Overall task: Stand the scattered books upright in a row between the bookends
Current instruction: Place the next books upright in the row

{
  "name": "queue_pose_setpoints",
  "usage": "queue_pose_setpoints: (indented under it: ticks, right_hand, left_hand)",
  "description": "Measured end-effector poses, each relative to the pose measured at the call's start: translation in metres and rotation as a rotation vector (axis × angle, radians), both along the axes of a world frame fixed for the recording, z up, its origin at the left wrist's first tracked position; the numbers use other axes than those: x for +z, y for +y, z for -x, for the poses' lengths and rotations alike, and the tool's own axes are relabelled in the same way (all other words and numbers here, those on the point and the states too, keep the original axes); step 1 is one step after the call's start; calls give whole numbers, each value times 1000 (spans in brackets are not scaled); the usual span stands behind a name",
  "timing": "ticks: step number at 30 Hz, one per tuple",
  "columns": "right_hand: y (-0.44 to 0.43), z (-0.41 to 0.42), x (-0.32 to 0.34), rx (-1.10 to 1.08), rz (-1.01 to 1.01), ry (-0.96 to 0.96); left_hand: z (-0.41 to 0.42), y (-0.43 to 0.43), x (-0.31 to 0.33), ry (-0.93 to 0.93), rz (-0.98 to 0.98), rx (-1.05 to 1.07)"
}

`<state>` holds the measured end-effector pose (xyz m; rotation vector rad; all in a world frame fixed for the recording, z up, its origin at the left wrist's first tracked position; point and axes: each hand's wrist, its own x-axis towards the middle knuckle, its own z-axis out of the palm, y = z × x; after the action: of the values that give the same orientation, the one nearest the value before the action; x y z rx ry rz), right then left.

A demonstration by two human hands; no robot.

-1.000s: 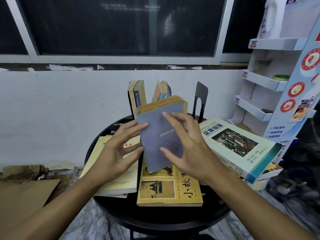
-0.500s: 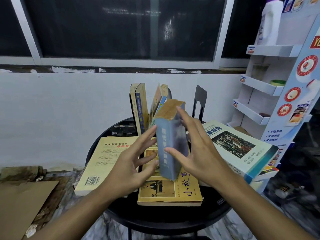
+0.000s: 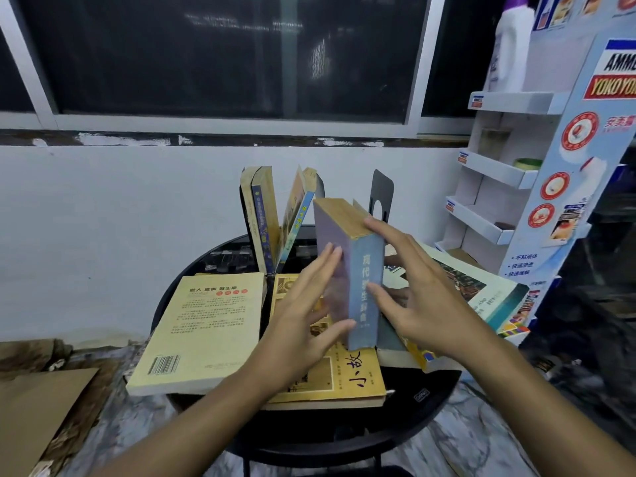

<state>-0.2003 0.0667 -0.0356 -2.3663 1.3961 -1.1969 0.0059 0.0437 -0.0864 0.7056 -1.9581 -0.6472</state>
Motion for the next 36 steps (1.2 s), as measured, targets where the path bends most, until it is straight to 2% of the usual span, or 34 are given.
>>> queue_pose_setpoints:
  ticks: [3, 6, 15, 22, 25, 36]
  right_hand:
    - [4, -2, -1, 4, -17, -75]
    - [3, -4, -2, -103, 20, -96]
    - [2, -16, -6, -241, 93, -179]
    - [-3, -22, -1, -313, 158, -170]
    - [-6, -20, 2, -303, 167, -190]
    - [-13, -12, 2, -269, 183, -240]
  left_hand:
    - [12, -4, 0, 62, -64, -7]
    - [20, -8, -1, 65, -87, -4]
    - [26, -9, -9, -10, -10, 130]
    - [20, -12, -7, 26, -93, 23]
    - [7, -21, -1, -29, -98, 6]
    - [-42, -143, 71, -390, 287, 491]
